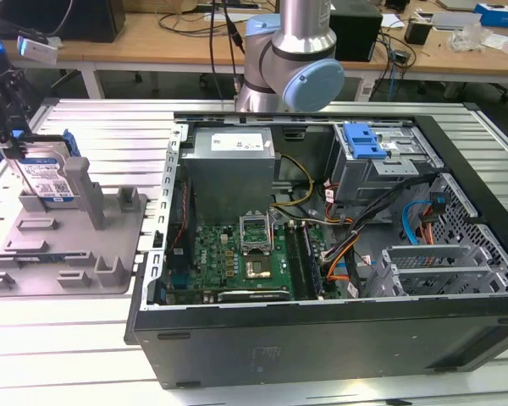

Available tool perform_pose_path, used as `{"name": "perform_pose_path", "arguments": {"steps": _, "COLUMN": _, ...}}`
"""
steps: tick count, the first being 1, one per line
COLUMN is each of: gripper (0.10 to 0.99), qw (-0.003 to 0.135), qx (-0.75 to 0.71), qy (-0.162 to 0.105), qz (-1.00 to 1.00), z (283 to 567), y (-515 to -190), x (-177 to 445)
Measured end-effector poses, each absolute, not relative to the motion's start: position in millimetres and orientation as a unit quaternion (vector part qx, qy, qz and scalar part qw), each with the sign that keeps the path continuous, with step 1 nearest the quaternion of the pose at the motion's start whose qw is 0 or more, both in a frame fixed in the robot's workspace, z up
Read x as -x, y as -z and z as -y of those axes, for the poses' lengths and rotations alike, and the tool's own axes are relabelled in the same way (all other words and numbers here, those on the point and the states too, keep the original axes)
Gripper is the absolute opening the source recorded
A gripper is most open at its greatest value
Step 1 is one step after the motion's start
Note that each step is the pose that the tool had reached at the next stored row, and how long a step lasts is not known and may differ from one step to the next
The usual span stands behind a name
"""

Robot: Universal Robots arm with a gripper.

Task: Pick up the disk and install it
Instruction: 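Pick up the disk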

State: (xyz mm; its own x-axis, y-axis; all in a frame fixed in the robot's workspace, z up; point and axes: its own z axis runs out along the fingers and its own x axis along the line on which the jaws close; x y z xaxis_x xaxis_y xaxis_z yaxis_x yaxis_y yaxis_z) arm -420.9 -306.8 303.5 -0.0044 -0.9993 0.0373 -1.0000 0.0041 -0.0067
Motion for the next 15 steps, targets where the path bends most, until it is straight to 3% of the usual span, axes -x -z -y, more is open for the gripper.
{"name": "perform_pose_path", "arguments": {"steps": 4, "gripper": 0.482, "qw": 0.011, "qx": -0.705, "qy": -0.016, "qz": 0.709, "z": 306.8, "y": -301.6, "x": 421.0}}
{"name": "perform_pose_path", "arguments": {"steps": 5, "gripper": 0.467, "qw": 0.011, "qx": -0.705, "qy": -0.016, "qz": 0.709, "z": 306.8, "y": -301.3, "x": 421.0}}
{"name": "perform_pose_path", "arguments": {"steps": 6, "gripper": 0.392, "qw": 0.011, "qx": -0.705, "qy": -0.016, "qz": 0.708, "z": 306.8, "y": -301.2, "x": 421.0}}
{"name": "perform_pose_path", "arguments": {"steps": 15, "gripper": 0.392, "qw": 0.011, "qx": -0.705, "qy": -0.016, "qz": 0.708, "z": 307.1, "y": -300.6, "x": 420.9}}
